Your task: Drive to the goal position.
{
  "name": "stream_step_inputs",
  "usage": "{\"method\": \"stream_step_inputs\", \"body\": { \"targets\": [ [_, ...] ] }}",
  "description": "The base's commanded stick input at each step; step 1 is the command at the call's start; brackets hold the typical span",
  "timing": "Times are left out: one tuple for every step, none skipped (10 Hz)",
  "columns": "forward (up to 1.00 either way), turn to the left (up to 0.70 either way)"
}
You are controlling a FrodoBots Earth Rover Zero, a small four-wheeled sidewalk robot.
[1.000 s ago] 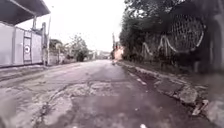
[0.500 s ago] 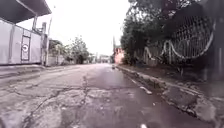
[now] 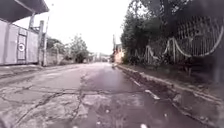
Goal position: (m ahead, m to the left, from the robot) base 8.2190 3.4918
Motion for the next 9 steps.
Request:
{"method": "stream_step_inputs", "body": {
  "targets": [
    [0.7, 0.0],
    [0.7, 0.0],
    [0.7, 0.0],
    [0.7, 0.0],
    [0.7, 0.0],
    [0.7, 0.0],
    [0.7, 0.0],
    [0.7, 0.0],
    [0.7, 0.0]
  ]
}}
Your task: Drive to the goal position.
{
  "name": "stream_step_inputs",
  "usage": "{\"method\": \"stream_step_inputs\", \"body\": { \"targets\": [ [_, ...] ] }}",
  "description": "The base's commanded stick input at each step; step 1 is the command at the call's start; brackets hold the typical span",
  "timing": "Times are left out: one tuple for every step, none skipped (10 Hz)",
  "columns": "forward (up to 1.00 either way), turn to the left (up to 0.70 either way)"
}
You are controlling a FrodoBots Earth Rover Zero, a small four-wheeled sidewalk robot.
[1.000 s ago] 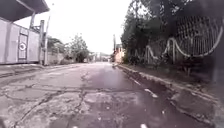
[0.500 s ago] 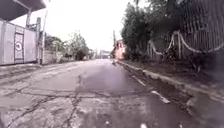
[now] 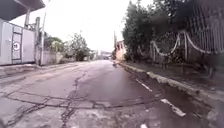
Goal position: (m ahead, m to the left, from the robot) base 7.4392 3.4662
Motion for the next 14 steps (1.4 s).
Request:
{"method": "stream_step_inputs", "body": {
  "targets": [
    [0.7, 0.0],
    [0.7, 0.0],
    [0.7, 0.0],
    [0.7, 0.0],
    [0.7, -0.02],
    [0.7, -0.18],
    [0.7, -0.22],
    [0.7, -0.16],
    [0.7, 0.0],
    [0.7, 0.0],
    [0.7, 0.0],
    [0.7, 0.0],
    [0.7, 0.0],
    [0.7, 0.0]
  ]
}}
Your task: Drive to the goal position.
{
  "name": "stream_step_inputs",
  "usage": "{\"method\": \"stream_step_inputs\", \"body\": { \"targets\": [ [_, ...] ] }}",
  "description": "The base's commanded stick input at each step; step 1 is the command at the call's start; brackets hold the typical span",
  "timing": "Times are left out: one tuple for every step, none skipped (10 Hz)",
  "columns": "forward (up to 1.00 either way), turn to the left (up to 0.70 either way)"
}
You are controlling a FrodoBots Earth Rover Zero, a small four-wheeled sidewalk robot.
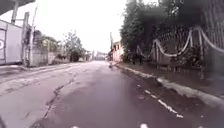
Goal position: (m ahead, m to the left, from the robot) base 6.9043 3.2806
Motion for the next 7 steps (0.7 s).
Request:
{"method": "stream_step_inputs", "body": {
  "targets": [
    [0.7, 0.0],
    [0.7, 0.0],
    [0.7, 0.0],
    [0.7, 0.0],
    [0.7, 0.0],
    [0.7, 0.0],
    [0.7, 0.0]
  ]
}}
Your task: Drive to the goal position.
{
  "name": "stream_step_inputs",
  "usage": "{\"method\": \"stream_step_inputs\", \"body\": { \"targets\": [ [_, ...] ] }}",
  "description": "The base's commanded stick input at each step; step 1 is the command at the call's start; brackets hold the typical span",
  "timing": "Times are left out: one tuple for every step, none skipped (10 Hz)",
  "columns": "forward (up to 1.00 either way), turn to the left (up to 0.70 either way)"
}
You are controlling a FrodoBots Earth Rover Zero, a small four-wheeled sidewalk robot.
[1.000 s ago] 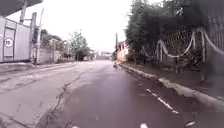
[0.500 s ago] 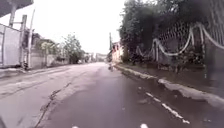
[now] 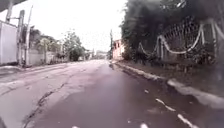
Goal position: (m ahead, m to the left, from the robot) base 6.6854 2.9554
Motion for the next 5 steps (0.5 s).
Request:
{"method": "stream_step_inputs", "body": {
  "targets": [
    [0.7, 0.0],
    [0.7, 0.0],
    [0.7, 0.0],
    [0.7, 0.0],
    [0.7, 0.0]
  ]
}}
